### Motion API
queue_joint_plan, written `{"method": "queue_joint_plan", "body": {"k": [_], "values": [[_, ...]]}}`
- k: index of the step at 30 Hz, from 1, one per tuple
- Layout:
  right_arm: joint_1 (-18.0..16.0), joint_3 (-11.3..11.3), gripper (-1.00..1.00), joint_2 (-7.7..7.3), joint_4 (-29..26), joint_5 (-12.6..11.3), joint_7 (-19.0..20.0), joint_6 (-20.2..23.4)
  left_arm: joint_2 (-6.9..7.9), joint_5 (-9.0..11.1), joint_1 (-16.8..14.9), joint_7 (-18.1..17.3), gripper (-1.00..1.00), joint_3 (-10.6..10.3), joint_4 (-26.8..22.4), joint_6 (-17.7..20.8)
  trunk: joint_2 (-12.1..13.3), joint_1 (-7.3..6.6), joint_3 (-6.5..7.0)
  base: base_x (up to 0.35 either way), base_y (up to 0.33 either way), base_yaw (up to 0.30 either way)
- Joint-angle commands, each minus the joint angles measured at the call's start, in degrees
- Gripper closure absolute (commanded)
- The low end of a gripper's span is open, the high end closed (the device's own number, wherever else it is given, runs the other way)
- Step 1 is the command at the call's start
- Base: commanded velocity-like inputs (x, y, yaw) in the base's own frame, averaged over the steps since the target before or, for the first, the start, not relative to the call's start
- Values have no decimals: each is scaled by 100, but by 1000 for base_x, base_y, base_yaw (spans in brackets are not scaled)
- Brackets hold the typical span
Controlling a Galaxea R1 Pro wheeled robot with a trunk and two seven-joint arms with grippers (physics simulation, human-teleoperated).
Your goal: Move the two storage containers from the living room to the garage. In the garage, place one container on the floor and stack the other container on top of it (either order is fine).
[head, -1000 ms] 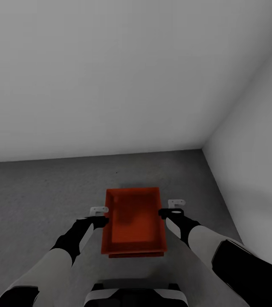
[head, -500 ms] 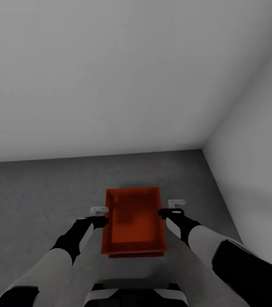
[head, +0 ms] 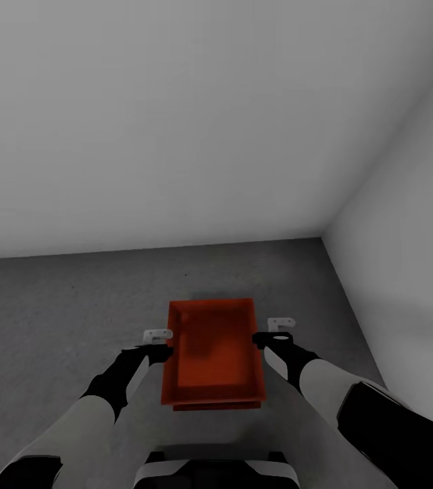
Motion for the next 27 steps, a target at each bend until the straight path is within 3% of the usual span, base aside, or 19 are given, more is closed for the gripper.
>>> {"method": "queue_joint_plan", "body": {"k": [1, 27], "values": [[-3, 48, -100, -2, -12, -23, -37, 38, -2, 26, -1, 23, -100, 4, -10, 33, -9, 3, -7, 0, 0, 0], [-3, 48, -100, 7, -12, -23, -38, 39, -2, 26, -1, 8, -100, 4, -16, 73, -9, 3, -7, -26, 0, 0]]}}
